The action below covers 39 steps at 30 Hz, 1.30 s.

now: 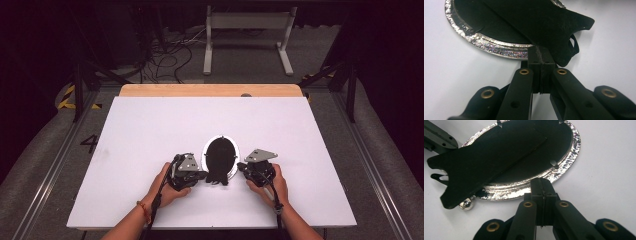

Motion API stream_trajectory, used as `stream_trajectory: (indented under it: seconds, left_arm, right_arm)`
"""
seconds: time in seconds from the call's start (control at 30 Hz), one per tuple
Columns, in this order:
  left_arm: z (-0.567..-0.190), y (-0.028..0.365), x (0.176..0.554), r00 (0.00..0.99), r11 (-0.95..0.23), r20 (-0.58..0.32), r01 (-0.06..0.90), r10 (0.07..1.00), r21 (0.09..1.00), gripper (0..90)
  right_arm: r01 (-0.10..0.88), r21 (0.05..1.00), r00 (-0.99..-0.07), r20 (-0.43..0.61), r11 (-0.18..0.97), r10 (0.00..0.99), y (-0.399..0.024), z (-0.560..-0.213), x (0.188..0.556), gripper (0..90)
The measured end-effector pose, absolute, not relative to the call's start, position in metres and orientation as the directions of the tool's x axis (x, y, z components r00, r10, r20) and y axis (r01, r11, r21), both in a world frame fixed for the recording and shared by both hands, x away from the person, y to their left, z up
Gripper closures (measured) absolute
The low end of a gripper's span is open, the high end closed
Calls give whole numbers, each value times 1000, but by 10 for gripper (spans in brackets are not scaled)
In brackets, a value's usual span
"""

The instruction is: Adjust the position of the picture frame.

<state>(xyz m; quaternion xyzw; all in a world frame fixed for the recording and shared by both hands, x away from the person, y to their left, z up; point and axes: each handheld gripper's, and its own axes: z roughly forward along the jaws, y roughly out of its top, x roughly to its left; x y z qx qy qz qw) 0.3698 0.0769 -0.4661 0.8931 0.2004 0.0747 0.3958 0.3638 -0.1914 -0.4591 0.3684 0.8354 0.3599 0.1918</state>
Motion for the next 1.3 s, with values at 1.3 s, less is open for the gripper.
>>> stream_trajectory:
  seconds: [1.3]
  left_arm:
    - [-442, 155, 334, 867, -553, 97, 223, 489, 803, 766]
  right_arm:
    - [415, 716, -792, -18, 561, 610, -197, -441, 324, 890]
